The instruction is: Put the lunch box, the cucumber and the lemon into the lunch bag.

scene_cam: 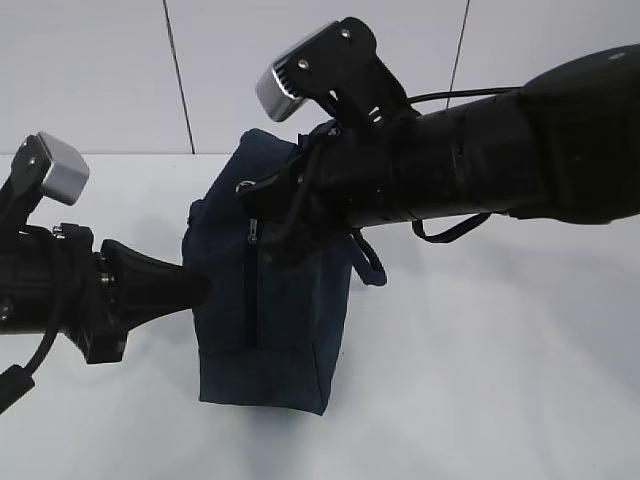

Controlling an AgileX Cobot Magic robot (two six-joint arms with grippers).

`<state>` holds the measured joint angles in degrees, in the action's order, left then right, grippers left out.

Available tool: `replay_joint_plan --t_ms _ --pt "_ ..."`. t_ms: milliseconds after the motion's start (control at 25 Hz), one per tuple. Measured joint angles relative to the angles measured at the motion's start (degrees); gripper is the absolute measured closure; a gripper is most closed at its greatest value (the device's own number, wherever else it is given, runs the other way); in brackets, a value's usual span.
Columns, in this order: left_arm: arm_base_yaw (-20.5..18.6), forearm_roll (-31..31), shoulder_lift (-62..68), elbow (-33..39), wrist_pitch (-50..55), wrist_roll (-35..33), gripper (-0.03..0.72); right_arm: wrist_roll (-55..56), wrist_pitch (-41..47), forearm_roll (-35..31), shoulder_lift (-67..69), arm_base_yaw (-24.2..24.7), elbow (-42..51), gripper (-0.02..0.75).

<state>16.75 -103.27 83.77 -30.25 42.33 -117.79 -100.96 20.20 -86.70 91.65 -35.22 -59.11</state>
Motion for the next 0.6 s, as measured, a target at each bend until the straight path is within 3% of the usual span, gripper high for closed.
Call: replay_joint_plan --t_ms 600 --pt "0.0 0.0 0.0 0.0 -0.11 0.0 0.694 1.16 -2.8 -1.06 3.24 -0.08 -1.3 0.73"
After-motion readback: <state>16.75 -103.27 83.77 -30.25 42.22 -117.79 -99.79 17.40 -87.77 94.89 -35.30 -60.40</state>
